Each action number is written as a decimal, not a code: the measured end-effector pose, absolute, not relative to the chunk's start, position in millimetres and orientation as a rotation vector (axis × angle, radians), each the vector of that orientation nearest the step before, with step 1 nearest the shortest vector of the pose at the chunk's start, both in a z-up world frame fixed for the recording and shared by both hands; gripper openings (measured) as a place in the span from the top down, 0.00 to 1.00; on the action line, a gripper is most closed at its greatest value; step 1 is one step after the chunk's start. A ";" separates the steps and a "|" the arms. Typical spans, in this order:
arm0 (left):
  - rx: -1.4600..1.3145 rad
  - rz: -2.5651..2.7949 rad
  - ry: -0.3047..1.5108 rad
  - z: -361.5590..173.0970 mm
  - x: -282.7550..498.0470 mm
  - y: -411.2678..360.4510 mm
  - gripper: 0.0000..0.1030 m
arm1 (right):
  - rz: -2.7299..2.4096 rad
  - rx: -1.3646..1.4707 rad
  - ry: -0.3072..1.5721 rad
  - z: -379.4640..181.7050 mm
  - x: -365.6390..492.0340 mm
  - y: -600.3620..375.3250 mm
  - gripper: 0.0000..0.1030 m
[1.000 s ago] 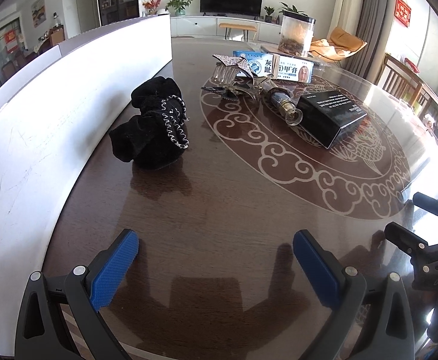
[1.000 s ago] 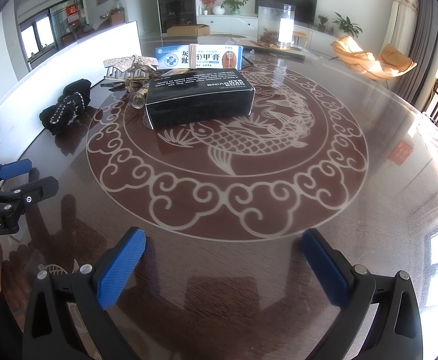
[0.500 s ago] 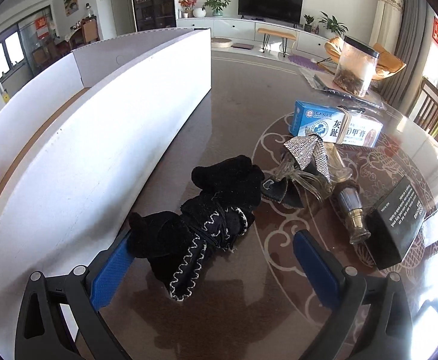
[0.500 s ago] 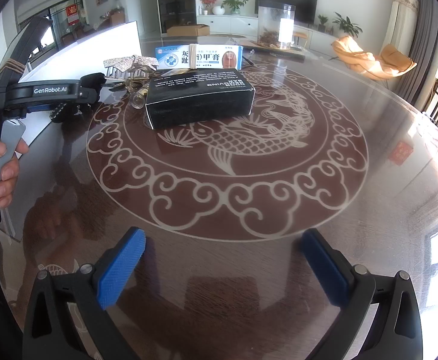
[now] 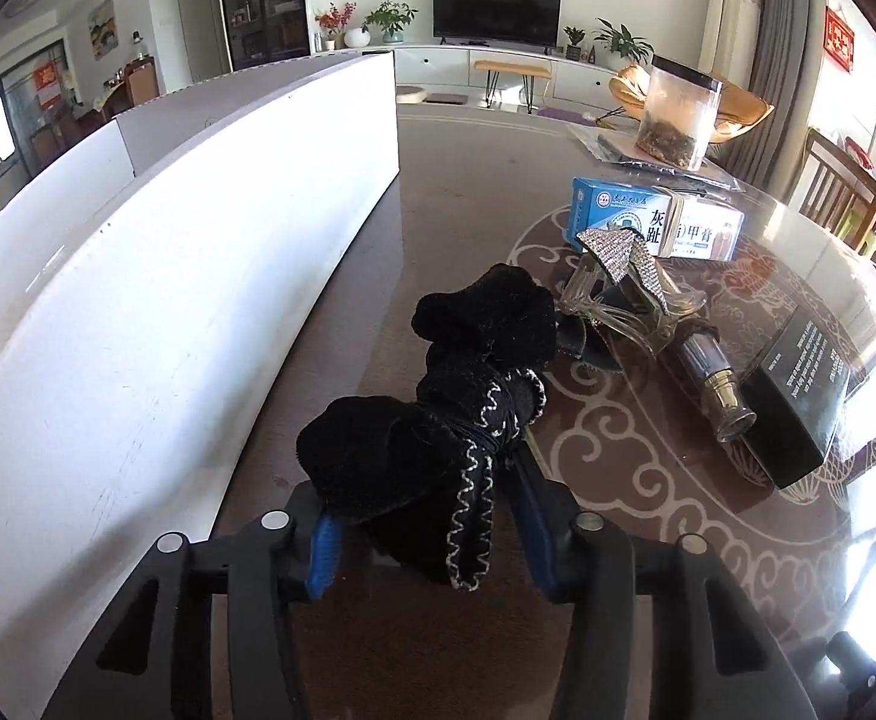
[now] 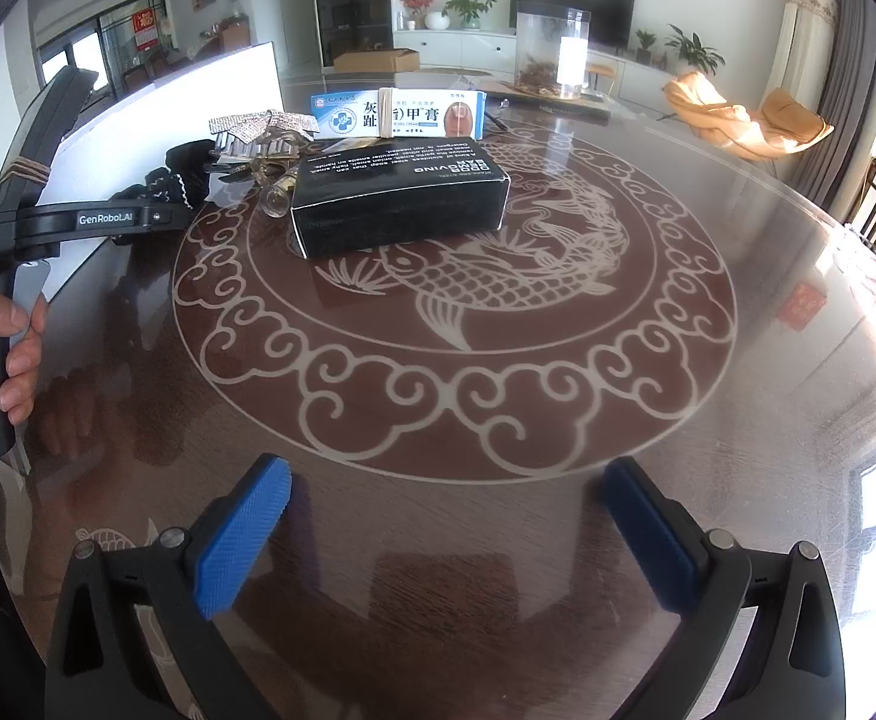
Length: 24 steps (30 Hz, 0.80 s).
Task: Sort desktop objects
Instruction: 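Lower the left tool onto the black fabric scrunchie and close it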
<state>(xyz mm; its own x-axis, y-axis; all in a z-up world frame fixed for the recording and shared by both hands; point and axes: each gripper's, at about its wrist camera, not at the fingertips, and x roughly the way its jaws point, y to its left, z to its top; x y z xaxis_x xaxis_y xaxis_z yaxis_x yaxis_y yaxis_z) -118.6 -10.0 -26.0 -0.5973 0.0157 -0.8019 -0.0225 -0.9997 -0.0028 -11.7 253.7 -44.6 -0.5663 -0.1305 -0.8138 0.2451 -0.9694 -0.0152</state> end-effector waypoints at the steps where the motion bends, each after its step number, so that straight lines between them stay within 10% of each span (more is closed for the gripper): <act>1: -1.395 2.784 0.017 -25.1 -114.5 -12.8 0.69 | -2.600 1.335 0.186 -44.6 -11.7 253.7 0.00; 24: -1.315 2.768 -0.036 -27.3 -49.3 -16.1 0.70 | -2.599 1.335 0.186 -44.5 -11.6 253.9 0.00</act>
<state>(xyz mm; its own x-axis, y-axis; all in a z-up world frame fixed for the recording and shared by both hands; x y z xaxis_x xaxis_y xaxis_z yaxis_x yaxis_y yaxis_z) -49.3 -16.1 -27.3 -0.6294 0.0798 -0.7729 -0.0594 -0.9967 -0.0545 -11.6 253.9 -44.5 -0.5663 -0.1309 -0.8138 0.2456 -0.9693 -0.0150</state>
